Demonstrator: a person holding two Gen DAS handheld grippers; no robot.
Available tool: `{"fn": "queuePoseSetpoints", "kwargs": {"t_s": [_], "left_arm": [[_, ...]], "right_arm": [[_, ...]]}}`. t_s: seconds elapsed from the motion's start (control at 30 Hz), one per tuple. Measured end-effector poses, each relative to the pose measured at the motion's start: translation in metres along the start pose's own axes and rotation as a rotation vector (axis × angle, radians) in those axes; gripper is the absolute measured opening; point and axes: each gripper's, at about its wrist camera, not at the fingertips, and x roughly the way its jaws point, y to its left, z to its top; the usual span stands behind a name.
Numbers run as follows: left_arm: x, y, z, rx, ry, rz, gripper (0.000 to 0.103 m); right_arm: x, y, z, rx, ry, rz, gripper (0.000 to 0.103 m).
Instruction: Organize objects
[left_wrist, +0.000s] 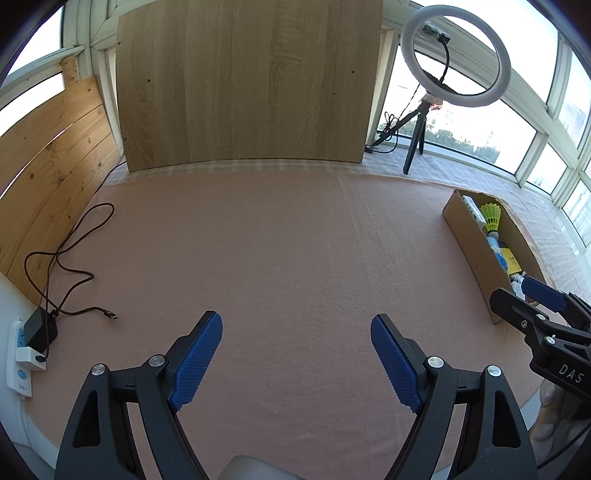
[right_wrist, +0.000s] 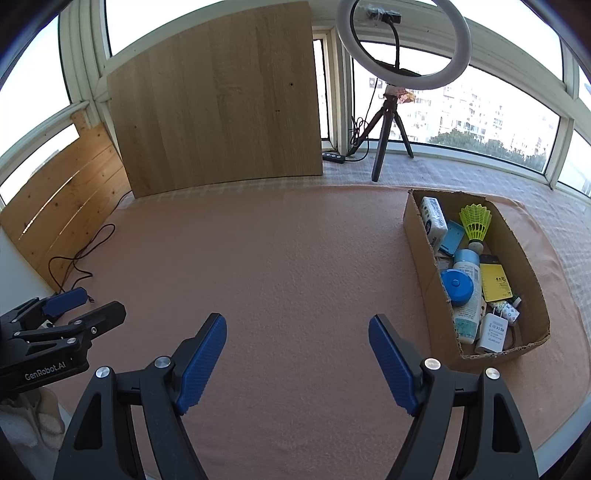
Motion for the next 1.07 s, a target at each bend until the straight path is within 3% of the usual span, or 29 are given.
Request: {"fn": "queuePoseSetpoints", "kwargs": {"t_s": [1.07], "left_arm": [[0.0055, 0.0060, -0.0038, -0.001, 0.012, -0.013, 0.085]], "right_arm": [[0.0058, 0.0019, -0.0046, -0.006, 0.017, 0.001, 0.076]]}}
